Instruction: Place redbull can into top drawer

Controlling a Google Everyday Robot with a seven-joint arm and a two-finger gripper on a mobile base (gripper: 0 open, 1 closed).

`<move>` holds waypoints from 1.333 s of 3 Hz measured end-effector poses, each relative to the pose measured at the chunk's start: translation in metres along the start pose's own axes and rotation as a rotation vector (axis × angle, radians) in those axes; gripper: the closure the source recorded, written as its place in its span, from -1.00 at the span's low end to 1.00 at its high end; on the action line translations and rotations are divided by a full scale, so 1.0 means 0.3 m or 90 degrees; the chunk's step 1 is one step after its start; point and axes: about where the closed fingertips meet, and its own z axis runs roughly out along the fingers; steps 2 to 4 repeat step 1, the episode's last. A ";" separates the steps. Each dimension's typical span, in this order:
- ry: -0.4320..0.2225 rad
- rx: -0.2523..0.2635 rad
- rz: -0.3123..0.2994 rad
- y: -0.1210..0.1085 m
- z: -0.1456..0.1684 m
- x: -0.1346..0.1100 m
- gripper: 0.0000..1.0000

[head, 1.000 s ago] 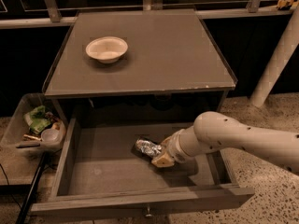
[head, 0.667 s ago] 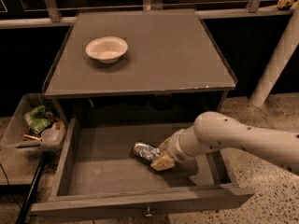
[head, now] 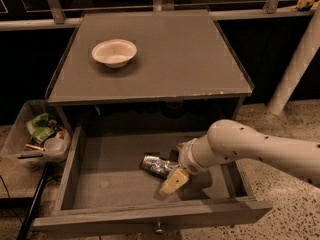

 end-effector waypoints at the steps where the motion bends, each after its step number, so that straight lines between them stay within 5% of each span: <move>1: 0.000 0.000 0.000 0.000 0.000 0.000 -1.00; 4: 0.000 0.000 0.000 0.000 0.000 0.000 -1.00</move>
Offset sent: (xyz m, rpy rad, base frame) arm 0.0000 0.0000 0.0000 0.0000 0.0000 0.0000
